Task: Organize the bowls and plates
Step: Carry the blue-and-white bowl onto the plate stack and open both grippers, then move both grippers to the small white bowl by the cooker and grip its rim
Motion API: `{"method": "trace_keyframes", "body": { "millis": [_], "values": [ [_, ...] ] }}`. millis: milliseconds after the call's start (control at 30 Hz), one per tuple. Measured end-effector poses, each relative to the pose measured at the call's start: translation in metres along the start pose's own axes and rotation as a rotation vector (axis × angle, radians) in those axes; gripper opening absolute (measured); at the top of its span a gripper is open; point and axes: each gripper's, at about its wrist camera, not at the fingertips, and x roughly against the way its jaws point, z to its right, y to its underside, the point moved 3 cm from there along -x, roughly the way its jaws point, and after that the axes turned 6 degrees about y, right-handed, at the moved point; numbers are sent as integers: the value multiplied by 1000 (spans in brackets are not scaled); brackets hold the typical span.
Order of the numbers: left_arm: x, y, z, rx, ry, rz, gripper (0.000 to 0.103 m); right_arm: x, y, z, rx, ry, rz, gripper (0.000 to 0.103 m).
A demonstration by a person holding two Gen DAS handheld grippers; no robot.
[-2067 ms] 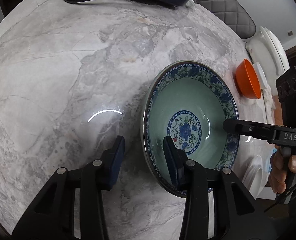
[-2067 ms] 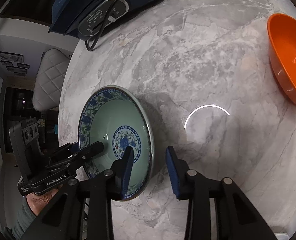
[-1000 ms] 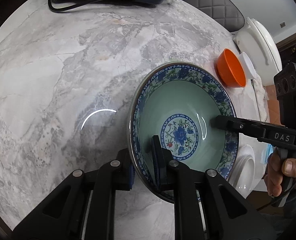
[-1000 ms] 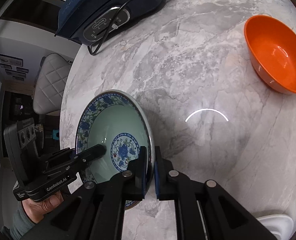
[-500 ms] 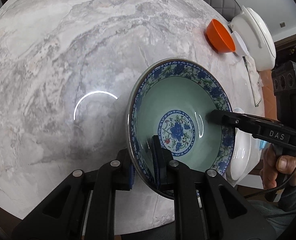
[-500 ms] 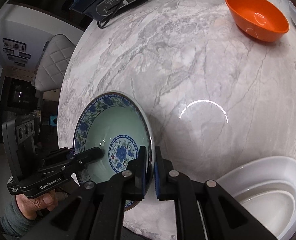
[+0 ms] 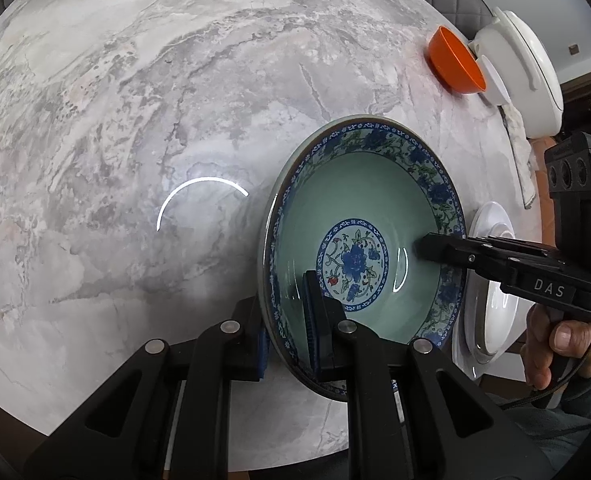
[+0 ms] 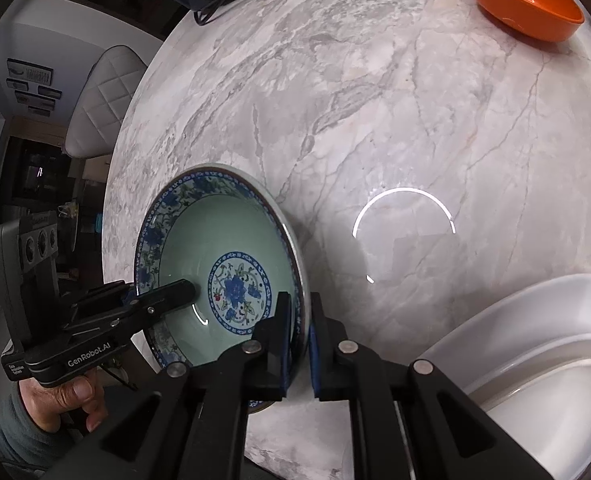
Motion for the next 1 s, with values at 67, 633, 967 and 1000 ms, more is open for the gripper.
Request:
{"method": "trace_keyframes", "body": {
  "millis": [67,633,967,1000],
  "values": [
    [1,1,-2,9,-1,7,13,-1,0,-2,9,-5,7,11],
    [103,-103,50,-100,27,274,103,154,-20,103,-237,-137,419,89],
    [55,-243,210,-324,-36,264,103,239,-74,282,-526,-135,594,103],
    [40,-257,229,-342,-50,249,103,238,-82,295,-542,-150,595,103]
  ]
}}
